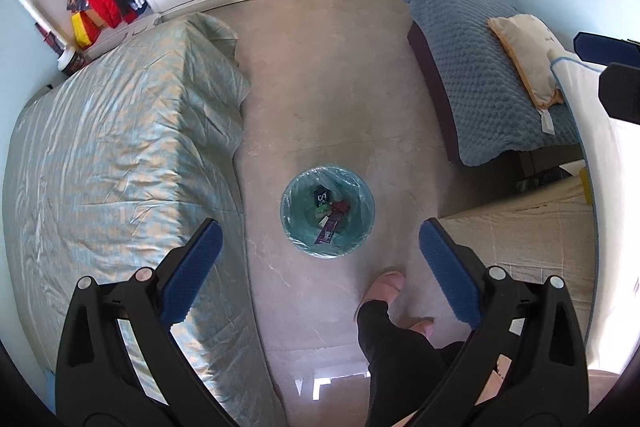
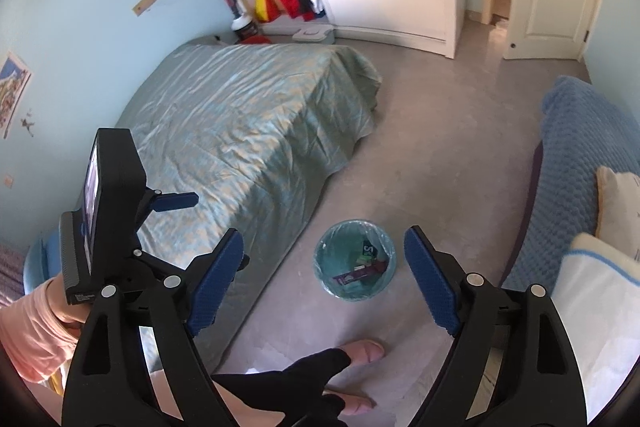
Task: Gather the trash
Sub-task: 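Move both open grippers back toward the white bed, then grasp the white navy-capped tube with the left gripper while the right grasps the cream box, then carry the tube and cream box over the teal bin and release both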
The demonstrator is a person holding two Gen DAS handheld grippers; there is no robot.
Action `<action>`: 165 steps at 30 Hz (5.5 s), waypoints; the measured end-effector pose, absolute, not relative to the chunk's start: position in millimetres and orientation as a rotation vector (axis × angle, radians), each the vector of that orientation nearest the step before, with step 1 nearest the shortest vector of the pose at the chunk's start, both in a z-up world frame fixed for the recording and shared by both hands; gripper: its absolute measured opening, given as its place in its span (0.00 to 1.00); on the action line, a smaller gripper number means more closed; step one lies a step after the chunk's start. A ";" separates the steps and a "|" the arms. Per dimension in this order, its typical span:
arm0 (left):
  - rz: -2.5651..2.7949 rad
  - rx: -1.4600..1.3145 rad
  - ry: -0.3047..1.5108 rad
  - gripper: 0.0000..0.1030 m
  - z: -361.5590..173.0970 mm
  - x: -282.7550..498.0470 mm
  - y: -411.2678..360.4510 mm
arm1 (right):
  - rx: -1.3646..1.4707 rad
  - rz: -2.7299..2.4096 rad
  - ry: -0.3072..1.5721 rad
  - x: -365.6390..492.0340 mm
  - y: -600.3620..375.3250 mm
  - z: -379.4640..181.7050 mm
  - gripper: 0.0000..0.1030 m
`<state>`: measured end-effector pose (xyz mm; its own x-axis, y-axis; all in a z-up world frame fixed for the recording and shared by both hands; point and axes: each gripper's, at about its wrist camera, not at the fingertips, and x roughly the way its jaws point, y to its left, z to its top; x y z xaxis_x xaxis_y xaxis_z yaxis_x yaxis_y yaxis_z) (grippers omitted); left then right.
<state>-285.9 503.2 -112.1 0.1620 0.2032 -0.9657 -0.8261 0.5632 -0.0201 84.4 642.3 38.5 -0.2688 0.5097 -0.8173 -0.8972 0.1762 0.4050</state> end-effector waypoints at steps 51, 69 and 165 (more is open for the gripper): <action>-0.115 0.228 1.195 0.94 -51.6 13.2 132.3 | -0.127 0.376 1.222 127.0 38.9 56.9 0.88; -0.333 0.606 1.146 0.94 -76.8 92.3 56.9 | -0.540 0.561 1.301 161.1 -29.5 3.4 0.88; 0.390 -0.373 1.219 0.12 -93.1 -236.9 497.4 | -0.609 1.556 1.086 84.3 584.2 26.6 0.48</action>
